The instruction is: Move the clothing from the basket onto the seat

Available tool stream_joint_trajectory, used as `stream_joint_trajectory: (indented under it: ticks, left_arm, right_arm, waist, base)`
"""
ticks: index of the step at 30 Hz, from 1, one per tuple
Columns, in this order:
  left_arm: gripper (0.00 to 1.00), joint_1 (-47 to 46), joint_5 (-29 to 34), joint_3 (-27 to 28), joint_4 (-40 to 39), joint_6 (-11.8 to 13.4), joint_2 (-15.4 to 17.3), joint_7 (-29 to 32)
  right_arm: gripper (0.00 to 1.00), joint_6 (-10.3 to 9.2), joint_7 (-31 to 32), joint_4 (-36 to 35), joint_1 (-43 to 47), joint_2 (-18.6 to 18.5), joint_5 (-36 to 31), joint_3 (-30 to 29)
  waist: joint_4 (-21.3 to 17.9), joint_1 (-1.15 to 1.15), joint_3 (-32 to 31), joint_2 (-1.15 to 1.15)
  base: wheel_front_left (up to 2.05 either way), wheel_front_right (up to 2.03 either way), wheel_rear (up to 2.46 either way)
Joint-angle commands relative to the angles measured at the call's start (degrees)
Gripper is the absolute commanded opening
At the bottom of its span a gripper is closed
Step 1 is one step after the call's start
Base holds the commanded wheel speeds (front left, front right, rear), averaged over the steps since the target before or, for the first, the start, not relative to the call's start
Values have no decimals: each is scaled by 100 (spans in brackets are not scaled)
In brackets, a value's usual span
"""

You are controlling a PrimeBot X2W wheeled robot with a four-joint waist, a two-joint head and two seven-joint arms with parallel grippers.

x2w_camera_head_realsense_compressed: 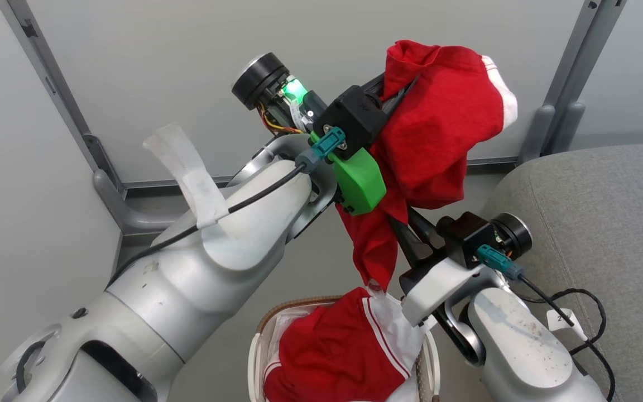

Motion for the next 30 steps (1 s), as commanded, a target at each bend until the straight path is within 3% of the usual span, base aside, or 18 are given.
stream_joint_trajectory:
  ticks: [1, 7, 8, 9, 10, 11, 19, 30]
  left_arm:
    - [0, 97, -64, 49, 46, -14, 0, 5]
    - [0, 376, -187, 226, 179, -69, 32, 4]
    - [12, 433, -210, 264, 184, -77, 40, 4]
    - [39, 523, -239, 322, 176, -78, 54, 4]
    - [76, 595, -247, 379, 144, -73, 71, 4]
    - [100, 686, -241, 459, 87, -35, 100, 5]
    - [100, 1774, -203, 1178, -231, 86, 284, 4]
    - [100, 3014, 10, 1734, -289, -141, 254, 4]
  right_arm:
    - [0, -2, -12, -38, 60, -21, -53, -37]
    - [0, -2, -12, -155, 83, -21, -172, -207]
    - [0, -2, -12, -181, 81, -21, -179, -250]
    - [0, -2, -12, -211, 78, -21, -218, -307]
    - [0, -2, -12, -231, 75, -20, -245, -348]
    - [0, -2, -12, -262, 65, -20, -282, -406]
    - [0, -2, -12, -382, 78, -19, -497, -778]
    - [0, -2, -12, -460, 181, -20, -680, -1042]
  waist:
    - [-15, 0, 3, 0]
    - [-55, 0, -2, 0]
    - [-61, 0, -1, 0]
    - [-66, 0, 1, 0]
    - [-70, 0, 3, 0]
    - [-76, 0, 10, 0]
    - [-145, 0, 72, 0]
    - [-235, 0, 121, 0]
  base:
    - [0, 0, 0]
    - [0, 0, 0]
    - [0, 0, 0]
    - [0, 0, 0]
    - [0, 0, 0]
    - [0, 0, 0]
    - [0, 0, 0]
    - [0, 0, 0]
